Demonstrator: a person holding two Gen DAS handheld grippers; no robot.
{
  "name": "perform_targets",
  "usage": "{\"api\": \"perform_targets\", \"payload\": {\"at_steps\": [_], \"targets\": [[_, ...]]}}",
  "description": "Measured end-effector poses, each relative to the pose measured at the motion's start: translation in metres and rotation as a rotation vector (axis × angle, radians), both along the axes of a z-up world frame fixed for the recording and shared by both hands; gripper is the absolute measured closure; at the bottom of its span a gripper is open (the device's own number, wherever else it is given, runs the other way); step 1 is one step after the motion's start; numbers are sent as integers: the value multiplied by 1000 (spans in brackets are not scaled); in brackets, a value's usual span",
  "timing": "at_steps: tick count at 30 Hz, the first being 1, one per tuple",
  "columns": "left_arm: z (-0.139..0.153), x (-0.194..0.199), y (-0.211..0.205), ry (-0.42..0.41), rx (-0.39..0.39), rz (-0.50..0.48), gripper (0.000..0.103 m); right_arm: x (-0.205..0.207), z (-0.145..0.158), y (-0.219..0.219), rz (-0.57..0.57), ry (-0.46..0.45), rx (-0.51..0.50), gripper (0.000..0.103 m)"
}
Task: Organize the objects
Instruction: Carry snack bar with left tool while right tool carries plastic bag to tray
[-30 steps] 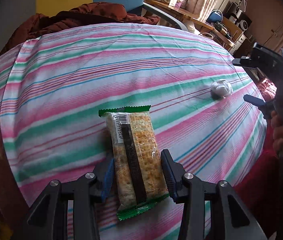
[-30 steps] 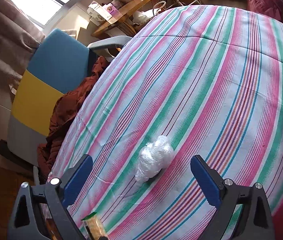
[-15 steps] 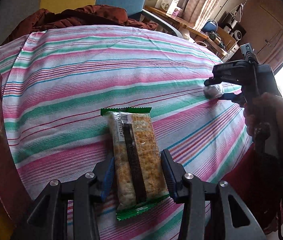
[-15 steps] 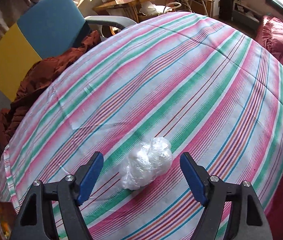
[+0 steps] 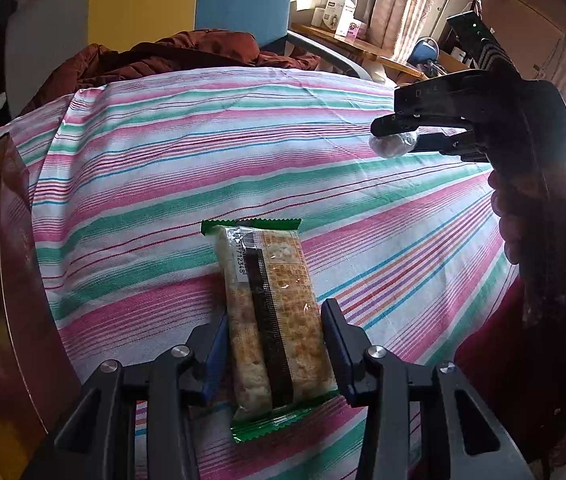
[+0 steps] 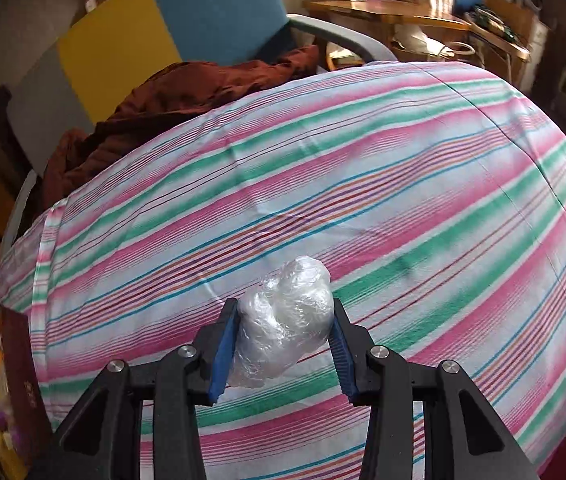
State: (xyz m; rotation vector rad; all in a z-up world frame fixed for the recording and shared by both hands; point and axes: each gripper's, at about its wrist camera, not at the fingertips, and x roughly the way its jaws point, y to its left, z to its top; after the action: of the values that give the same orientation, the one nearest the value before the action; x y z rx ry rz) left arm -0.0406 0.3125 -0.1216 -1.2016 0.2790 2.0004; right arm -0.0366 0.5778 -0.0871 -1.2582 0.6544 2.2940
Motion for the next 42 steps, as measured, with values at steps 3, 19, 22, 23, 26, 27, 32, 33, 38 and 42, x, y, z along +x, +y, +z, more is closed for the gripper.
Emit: {"api": "perform_targets", "payload": {"at_steps": [3, 19, 22, 23, 26, 27, 32, 33, 38, 42], "targets": [[2, 3, -3, 14, -12, 5, 58, 0, 2, -9, 30, 13, -6, 59], [57, 22, -33, 162, 7, 58, 60, -22, 10, -45, 229, 76, 7, 59], [66, 26, -39, 185, 12, 62, 60, -22, 11, -46, 236, 79, 9, 59], [69, 27, -41, 188, 14, 65, 60, -22, 11, -47, 238, 79, 9, 59], [75, 30, -50, 202, 18, 77, 60, -22, 10, -49, 246, 73, 16, 59], [75, 29, -53, 199, 19, 82, 60, -23, 10, -50, 251, 71, 19, 59], [79, 30, -69, 197, 25, 108, 60, -25, 7, -58, 279, 54, 32, 59], [80, 29, -73, 196, 27, 114, 60, -25, 7, -60, 285, 52, 33, 59], [83, 27, -91, 187, 37, 141, 60, -26, 5, -66, 306, 39, 48, 59], [81, 22, -106, 165, 44, 168, 60, -28, -1, -72, 327, 0, 73, 59]]}}
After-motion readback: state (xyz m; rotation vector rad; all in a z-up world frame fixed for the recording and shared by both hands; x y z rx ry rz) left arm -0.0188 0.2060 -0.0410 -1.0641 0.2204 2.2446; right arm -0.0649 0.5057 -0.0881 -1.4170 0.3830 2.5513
